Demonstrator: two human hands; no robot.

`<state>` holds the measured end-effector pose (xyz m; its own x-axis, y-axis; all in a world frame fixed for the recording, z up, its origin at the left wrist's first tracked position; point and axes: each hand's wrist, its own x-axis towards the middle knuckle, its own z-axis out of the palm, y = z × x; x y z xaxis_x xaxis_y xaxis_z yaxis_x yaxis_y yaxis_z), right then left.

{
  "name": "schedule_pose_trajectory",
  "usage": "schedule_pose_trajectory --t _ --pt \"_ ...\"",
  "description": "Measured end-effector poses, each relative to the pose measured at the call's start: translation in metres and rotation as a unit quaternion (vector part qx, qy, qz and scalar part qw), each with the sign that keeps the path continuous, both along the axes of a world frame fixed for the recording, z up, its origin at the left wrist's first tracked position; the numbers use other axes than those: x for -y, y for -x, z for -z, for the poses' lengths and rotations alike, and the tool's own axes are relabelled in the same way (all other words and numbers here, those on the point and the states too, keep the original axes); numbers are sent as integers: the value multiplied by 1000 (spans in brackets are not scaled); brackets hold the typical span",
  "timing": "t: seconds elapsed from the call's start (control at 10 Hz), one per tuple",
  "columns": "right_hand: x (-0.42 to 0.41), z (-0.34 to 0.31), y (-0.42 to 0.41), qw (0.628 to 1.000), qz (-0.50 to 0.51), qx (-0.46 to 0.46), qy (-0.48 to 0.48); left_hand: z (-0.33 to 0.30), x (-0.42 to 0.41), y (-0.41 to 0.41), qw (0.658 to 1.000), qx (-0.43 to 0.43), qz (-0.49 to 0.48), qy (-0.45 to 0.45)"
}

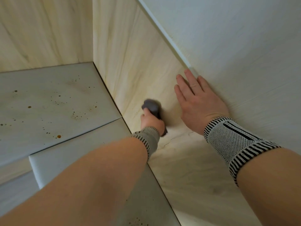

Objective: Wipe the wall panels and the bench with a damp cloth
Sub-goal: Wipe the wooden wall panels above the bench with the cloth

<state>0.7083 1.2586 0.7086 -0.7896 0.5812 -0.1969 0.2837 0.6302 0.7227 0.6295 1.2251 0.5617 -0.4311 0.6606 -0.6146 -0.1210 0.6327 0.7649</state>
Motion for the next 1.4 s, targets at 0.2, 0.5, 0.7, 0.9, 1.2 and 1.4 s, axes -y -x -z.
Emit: schedule_pose_trajectory --t 0.2,0.5,0.7,0.9,1.2,1.4 --pt "-6 9 -6 999 -38 -28 -23 25 29 -59 986 77 116 96" --pt "-1 1 -3 999 4 31 -17 -9 -16 25 996 -21 -73 -43" --pt "-6 9 -5 996 -62 -38 -45 24 31 -56 993 96 17 62" --pt "-6 12 -6 994 -75 -64 -49 30 23 -39 996 44 56 47" --pt "-1 4 -3 998 -41 -27 -32 36 16 -31 999 13 49 14" --pt "1 -1 -4 999 -17 6 -27 65 47 -88 992 73 93 47"
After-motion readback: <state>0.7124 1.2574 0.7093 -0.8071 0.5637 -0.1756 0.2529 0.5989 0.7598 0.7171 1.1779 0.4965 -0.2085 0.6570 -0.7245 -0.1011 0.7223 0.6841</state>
